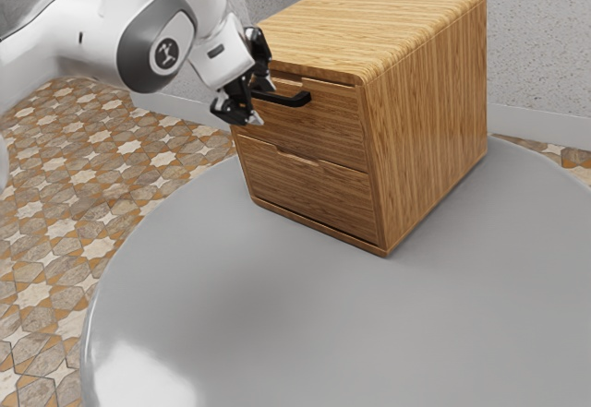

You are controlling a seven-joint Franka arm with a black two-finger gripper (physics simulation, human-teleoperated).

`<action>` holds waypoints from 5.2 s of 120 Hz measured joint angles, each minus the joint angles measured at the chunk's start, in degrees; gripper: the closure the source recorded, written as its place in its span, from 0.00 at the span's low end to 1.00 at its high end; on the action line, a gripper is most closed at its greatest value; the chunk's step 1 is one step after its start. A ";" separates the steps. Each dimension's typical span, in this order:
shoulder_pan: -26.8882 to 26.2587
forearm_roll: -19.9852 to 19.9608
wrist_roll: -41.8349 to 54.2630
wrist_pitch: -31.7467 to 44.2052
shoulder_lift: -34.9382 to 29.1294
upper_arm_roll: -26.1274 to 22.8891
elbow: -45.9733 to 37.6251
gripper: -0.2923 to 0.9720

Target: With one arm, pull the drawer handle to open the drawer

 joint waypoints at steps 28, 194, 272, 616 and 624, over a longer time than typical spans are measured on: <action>0.36 0.19 1.94 1.23 0.07 0.10 -0.90 0.50; 0.62 -1.62 4.92 7.86 3.19 0.64 -1.54 0.52; -0.15 -1.35 4.62 8.18 -0.19 0.87 -5.19 0.58; 1.86 6.21 -1.59 8.00 -39.90 -0.47 -45.83 0.68; 1.75 6.25 -1.66 8.01 -39.92 -0.58 -45.48 0.64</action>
